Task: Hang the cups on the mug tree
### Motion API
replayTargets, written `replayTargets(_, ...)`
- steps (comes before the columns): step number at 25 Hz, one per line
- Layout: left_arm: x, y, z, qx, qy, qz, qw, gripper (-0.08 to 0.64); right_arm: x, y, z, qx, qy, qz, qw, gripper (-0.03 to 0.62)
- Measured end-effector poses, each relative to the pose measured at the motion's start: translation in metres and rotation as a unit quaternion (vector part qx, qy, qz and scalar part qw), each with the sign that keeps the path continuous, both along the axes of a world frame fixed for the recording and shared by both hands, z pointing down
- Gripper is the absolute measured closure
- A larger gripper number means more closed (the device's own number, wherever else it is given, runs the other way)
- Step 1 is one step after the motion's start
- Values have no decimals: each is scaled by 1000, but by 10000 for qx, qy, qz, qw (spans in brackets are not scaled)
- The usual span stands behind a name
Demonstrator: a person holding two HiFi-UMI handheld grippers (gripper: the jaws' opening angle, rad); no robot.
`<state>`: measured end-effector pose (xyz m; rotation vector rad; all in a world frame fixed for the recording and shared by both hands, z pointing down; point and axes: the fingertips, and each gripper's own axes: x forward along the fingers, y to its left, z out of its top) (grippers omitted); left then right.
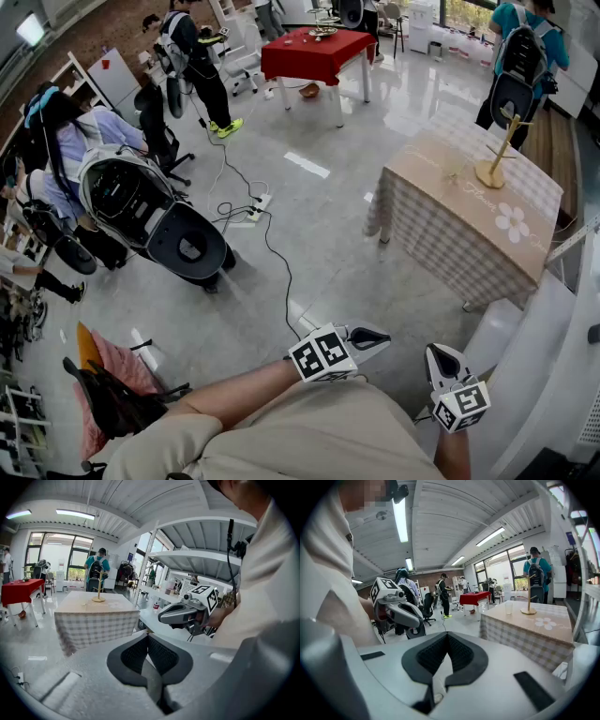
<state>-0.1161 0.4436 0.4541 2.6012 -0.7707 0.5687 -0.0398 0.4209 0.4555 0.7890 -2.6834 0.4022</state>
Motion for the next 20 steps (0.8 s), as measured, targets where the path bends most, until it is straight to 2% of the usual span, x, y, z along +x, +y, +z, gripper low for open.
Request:
replayTargets(6, -8, -10, -12, 148, 47, -272, 9995, 551, -3, -7, 0, 77, -45, -118, 9999, 580)
replayTargets(10, 0, -14, -5, -15, 233, -430, 9988, 551, 7, -12, 2, 50, -8, -59, 10000, 580)
replayTargets(14, 8, -22, 2, -120, 323, -395, 9986, 551, 22, -21, 11, -46, 17, 196, 9998, 578)
replayTargets(18, 6, -57, 10, -72, 427, -339, 9985, 549, 30, -49, 19, -38, -42, 404, 9992, 575)
replayTargets(20, 7, -88, 16, -110, 489, -320, 9982, 548, 36, -74, 24, -57, -16, 562, 9984, 537)
